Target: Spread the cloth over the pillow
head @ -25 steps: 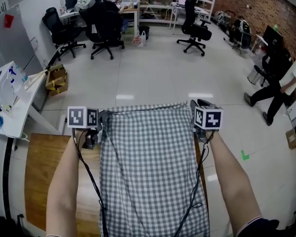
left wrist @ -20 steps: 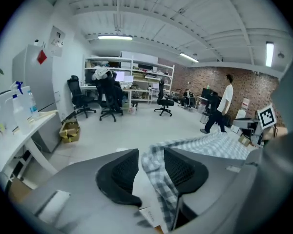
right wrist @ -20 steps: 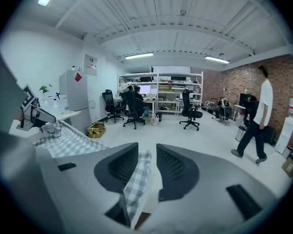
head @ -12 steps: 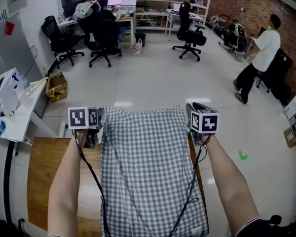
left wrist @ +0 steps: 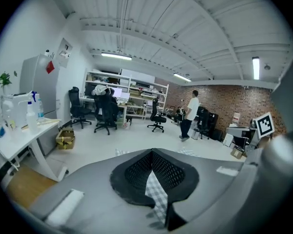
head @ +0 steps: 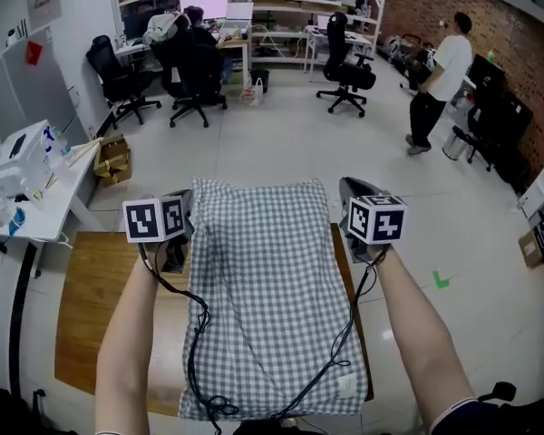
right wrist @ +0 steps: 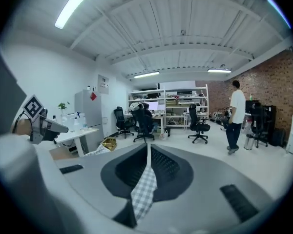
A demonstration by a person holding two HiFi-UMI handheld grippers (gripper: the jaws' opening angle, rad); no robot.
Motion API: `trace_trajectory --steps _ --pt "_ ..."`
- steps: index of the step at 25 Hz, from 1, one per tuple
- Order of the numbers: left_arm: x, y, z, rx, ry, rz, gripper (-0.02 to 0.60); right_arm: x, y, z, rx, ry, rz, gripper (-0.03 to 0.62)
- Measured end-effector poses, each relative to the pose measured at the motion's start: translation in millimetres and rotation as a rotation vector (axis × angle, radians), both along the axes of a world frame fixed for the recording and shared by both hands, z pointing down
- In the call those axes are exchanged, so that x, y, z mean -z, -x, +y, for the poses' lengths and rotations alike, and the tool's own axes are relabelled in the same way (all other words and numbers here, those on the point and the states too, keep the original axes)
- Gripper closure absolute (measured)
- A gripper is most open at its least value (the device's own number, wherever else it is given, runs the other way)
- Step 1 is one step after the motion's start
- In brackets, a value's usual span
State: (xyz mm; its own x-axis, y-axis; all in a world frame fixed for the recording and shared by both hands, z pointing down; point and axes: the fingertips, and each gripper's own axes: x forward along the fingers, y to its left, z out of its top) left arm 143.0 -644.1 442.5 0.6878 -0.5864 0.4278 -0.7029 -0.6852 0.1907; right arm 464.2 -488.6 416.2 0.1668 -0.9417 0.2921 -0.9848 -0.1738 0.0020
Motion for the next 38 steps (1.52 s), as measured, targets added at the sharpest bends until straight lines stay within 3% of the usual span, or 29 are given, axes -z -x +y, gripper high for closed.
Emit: trace_trajectory --steps 16,20,26,32,38 --pt "78 29 207 -0.051 -0.108 0.113 0.571 63 122 150 0.129 -0.152 0.010 0.576" --pt "79 41 247 -0.041 -0.153 0.093 0.572 72 155 180 0.163 -0.182 0.021 0.576" --pt "69 58 298 -0.075 -0.163 0.119 0.572 72 206 216 0.197 -0.210 0.040 0.576" --pt "64 71 342 -0.128 -0.246 0.072 0.572 61 239 255 0.188 -0.229 0.027 0.576" --pt "53 86 367 -0.127 -0.258 0.075 0.572 52 272 284 0.192 -0.220 0.053 0.576"
